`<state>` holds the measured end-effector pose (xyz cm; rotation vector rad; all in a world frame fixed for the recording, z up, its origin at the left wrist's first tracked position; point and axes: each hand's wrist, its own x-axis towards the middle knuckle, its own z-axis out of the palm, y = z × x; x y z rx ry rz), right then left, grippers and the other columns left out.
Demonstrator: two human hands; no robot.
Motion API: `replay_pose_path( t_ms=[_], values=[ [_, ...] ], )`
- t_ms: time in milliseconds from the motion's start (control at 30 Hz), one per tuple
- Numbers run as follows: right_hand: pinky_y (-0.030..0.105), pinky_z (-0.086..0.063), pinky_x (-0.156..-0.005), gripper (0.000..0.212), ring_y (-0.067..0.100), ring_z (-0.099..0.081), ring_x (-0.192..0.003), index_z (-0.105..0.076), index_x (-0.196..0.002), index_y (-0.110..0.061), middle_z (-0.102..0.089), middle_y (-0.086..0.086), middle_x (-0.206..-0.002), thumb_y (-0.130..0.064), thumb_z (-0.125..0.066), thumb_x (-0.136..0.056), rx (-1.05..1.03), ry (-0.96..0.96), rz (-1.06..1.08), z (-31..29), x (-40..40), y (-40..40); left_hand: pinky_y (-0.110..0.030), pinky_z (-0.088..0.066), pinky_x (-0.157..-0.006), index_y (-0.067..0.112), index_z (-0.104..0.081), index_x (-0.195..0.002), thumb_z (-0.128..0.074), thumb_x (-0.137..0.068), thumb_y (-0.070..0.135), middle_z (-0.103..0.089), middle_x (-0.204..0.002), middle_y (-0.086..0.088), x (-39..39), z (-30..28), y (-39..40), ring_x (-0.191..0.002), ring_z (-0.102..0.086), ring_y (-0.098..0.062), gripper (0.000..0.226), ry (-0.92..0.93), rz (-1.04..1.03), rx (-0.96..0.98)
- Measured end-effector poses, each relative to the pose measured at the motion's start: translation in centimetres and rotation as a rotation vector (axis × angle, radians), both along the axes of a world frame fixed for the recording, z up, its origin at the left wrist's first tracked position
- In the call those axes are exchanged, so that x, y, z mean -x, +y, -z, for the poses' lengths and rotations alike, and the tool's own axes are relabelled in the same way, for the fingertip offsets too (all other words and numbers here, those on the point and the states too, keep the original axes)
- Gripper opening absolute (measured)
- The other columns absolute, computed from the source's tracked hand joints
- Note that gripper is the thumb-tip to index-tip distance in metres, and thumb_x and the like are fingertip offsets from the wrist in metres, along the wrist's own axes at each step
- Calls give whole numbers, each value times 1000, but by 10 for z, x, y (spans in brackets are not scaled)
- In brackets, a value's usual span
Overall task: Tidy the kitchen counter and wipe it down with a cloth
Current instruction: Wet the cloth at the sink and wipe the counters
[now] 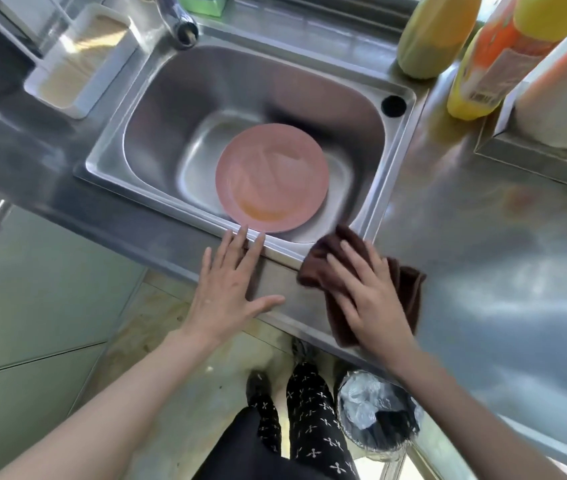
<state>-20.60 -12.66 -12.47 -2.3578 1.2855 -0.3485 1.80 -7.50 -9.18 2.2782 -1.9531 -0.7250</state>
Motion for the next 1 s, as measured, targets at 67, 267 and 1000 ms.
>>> replay_pose_path(
  t_ms=[67, 267, 1000],
  values=[
    [46, -25, -109, 46, 31, -24, -138, -50, -133, -15, -38, 5, -147, -28, -41, -90, 76, 63, -89, 2, 23, 1, -37, 10, -113, 30, 3, -144, -53, -70, 67, 13, -155, 6, -11, -2, 6, -140, 16, -9, 101, 4, -57, 32],
    [51, -20, -108, 49, 43, -24, -136, -49, -134, -15, -37, 16, -147, -28, -41, -88, 20, 138, 481, 4, -36, 30, -16, 23, -107, 22, 6, -145, -46, -68, 70, 17, -153, 8, -46, -6, 24, -136, 20, 2, 105, 74, -224, 80],
    [60, -24, -107, 55, 47, -26, -135, -38, -141, -28, -34, 10, -150, -50, -39, -90, 109, 289, 615, 14, -187, 62, -34, 4, -117, 15, -11, -146, -46, -88, 41, 0, -156, 2, -148, 3, 45, -143, 1, -9, 73, 121, -78, 115]
  ],
)
